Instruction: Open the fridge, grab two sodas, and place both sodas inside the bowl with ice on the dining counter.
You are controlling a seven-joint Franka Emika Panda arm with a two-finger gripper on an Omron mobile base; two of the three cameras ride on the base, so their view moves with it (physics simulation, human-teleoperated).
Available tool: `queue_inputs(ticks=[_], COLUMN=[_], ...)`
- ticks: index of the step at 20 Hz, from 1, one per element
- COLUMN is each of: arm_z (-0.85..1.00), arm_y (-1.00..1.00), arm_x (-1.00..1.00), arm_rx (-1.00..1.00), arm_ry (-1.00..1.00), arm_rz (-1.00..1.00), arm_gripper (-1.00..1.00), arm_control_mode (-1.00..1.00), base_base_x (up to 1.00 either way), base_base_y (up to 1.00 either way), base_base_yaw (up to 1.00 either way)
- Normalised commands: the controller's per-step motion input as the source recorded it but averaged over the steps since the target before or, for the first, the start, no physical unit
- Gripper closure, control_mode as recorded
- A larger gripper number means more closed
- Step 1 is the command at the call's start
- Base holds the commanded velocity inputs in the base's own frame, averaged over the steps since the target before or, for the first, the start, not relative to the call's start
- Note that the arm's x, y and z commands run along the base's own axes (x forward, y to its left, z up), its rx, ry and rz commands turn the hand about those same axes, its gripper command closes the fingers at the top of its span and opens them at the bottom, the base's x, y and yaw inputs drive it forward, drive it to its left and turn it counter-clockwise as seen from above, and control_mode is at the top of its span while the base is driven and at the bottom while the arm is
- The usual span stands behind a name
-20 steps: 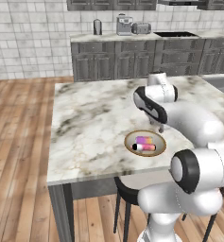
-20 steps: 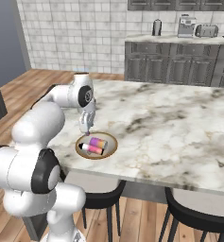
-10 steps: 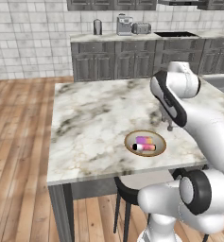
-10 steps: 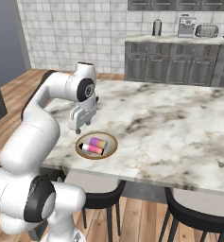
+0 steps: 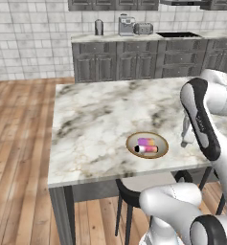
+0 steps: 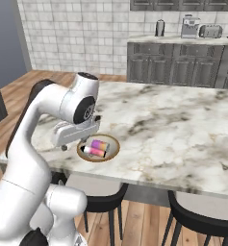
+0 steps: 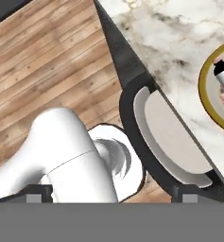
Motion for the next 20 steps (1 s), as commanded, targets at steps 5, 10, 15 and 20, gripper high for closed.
queue_inputs(ticks=[5,10,15,20], arm_z=[0.43,0.48,0.28,0.13], arm_y=[0.04,0.28,0.51,0.29], arm_x=[-0.94,-0.66,-0.43,-0.38], arm_rx=[0.0,0.0,-0.04,-0.05], arm_ry=[-0.05,-0.08,-0.11,-0.11], arm_rz=[-0.34,-0.27,-0.2,-0.12], arm_gripper=[-1.0,-1.0,-1.0,-1.0], arm_control_mode=[-1.0,-1.0,-1.0,-1.0], base_base_x=[0.0,0.0,0.0,0.0], base_base_y=[0.0,0.0,0.0,0.0], base_base_yaw=[0.0,0.0,0.0,0.0])
